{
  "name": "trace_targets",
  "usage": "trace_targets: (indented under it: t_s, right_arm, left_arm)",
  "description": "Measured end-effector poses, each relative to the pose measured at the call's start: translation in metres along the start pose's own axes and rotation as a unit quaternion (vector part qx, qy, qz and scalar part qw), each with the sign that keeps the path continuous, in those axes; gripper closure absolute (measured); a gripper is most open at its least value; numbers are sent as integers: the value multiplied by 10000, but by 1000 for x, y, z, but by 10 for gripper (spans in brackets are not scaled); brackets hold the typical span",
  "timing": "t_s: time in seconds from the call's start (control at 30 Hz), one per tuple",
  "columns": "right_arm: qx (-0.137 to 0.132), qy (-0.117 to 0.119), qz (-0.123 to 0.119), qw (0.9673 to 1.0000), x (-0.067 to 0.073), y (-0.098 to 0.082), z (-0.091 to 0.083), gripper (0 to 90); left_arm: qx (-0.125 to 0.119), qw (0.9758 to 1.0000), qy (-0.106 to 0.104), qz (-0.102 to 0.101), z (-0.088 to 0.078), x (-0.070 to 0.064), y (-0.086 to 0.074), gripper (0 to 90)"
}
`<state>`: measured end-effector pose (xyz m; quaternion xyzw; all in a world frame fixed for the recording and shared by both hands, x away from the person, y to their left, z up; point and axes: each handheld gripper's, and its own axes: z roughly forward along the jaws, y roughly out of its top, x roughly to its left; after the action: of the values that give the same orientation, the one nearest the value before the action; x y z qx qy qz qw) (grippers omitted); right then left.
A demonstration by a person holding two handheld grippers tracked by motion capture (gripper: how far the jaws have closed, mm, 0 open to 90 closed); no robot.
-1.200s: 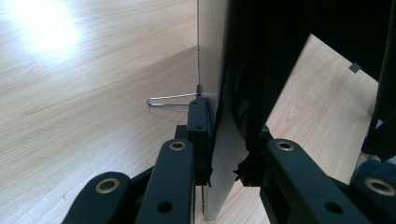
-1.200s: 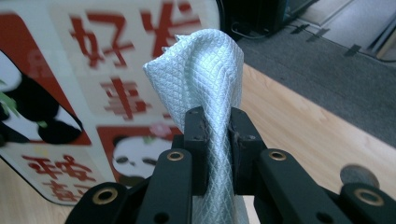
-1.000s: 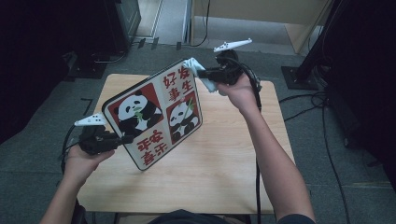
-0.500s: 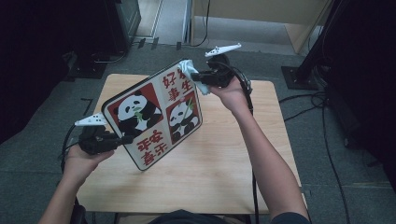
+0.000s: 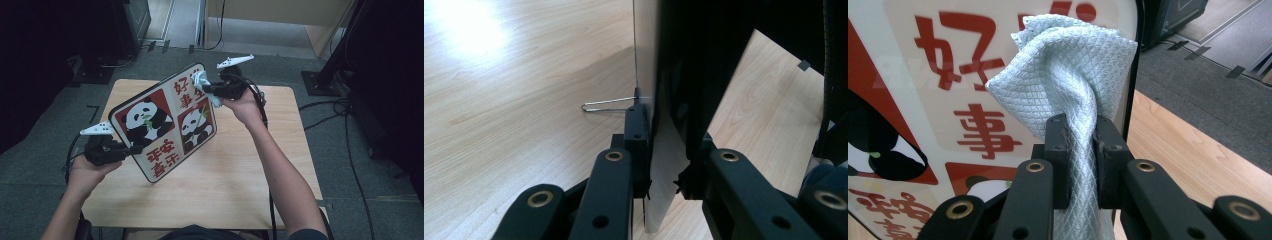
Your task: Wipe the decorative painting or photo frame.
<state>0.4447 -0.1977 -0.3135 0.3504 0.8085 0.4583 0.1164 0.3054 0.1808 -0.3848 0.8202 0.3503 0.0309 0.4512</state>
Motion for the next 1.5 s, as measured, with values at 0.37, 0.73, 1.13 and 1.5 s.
trace_targets:
  t_s: [0.37, 0.73, 1.13, 1.5]
  right_arm:
    - [-86, 43, 63, 9999, -1, -16, 9, 798]
    - [-31, 56, 13, 10000, -2, -31, 15, 799]
    - [138, 170, 200, 9996, -8, -51, 23, 799]
    - [212, 202, 295, 9991, -12, -70, 30, 799]
  left_arm:
    - [14, 10000, 31, 18, 0, -1, 1, 789]
    - [-6, 10000, 29, 4, 0, -2, 0, 789]
    - [-13, 10000, 30, 6, 0, -2, 0, 787]
    - [-18, 10000, 33, 10, 0, -3, -1, 787]
